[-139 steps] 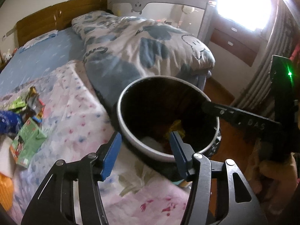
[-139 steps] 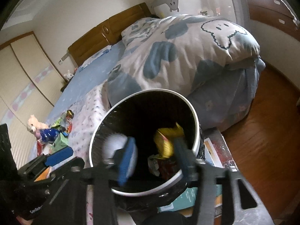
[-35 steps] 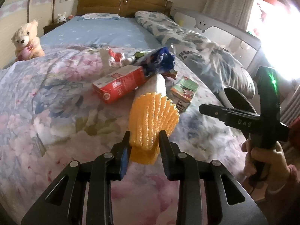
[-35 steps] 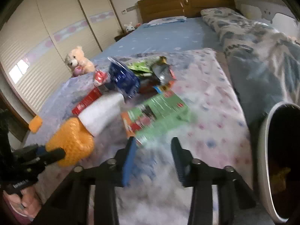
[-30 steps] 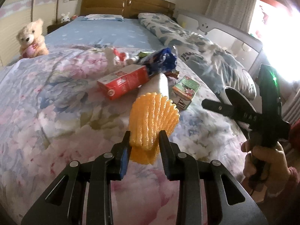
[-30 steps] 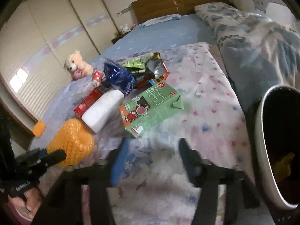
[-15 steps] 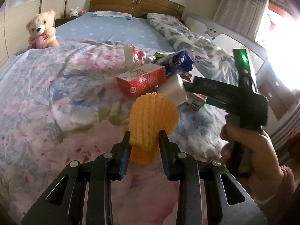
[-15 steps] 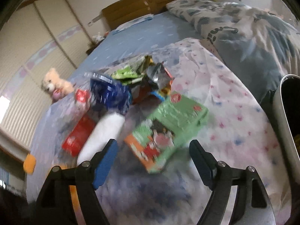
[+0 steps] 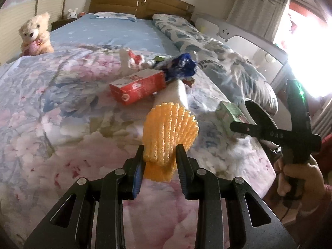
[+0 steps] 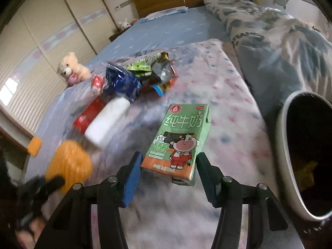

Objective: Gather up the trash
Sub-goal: 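Carry the orange net and milk carton with both grippers over the black bin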

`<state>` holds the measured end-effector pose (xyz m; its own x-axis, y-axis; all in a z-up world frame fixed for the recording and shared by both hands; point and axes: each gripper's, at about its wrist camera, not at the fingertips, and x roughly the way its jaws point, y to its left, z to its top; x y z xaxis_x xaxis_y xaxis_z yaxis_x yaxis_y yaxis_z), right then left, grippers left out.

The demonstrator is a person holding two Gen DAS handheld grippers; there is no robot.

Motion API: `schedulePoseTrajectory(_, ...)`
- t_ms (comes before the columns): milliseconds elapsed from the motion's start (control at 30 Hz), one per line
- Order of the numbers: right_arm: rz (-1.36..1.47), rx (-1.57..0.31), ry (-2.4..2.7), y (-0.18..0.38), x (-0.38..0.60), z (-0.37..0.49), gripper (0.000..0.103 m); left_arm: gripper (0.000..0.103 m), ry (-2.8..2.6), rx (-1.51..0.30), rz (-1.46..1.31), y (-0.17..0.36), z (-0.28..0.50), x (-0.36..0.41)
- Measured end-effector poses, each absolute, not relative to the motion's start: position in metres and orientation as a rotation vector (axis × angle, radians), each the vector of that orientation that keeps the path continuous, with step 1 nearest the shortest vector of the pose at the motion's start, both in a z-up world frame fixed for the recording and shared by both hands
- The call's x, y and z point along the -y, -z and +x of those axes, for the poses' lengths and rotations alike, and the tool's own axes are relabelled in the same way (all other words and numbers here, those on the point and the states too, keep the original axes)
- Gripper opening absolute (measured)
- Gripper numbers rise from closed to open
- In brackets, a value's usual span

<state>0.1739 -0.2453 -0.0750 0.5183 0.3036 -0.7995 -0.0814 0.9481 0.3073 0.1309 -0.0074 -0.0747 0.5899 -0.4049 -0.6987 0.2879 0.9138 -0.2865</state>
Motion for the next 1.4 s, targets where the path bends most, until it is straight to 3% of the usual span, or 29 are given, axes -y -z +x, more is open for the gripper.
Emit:
schedulePoseTrajectory(133, 0.268, -1.004, -0.167, 0.076, 0.258, 0.162, 0.060, 0.028, 0.418, -0.857, -0.137, 0.075, 0.129, 0.017)
schedulePoseTrajectory(233, 0.323, -0.969, -0.141, 0.077, 0.257, 0.162, 0.078, 0.028, 0.419, -0.856, -0.129, 0.073, 0.126, 0.021)
schedulePoseTrajectory(300, 0.299, -0.945, -0.095, 0.079, 0.250, 0.168, 0.078, 0.028, 0.419, -0.853, -0.124, 0.071, 0.124, 0.023)
schedulePoseTrajectory(400, 0.268, -0.944, -0.047, 0.089, 0.246, 0.176, 0.069, 0.028, 0.422, -0.845, -0.115, 0.067, 0.122, 0.028)
schedulePoseTrajectory(433, 0.243, -0.931, -0.024, 0.090, 0.247, 0.175, 0.053, 0.028, 0.425, -0.842, -0.110, 0.065, 0.121, 0.030)
schedulePoseTrajectory(533, 0.271, -0.919, -0.046, 0.088, 0.256, 0.169, 0.048, 0.028, 0.444, -0.840, -0.094, 0.063, 0.119, 0.039)
schedulePoseTrajectory(1400, 0.481, -0.747, 0.012, 0.048, 0.381, 0.075, 0.048, 0.028, 0.671, -0.841, 0.109, 0.047, 0.113, 0.192)
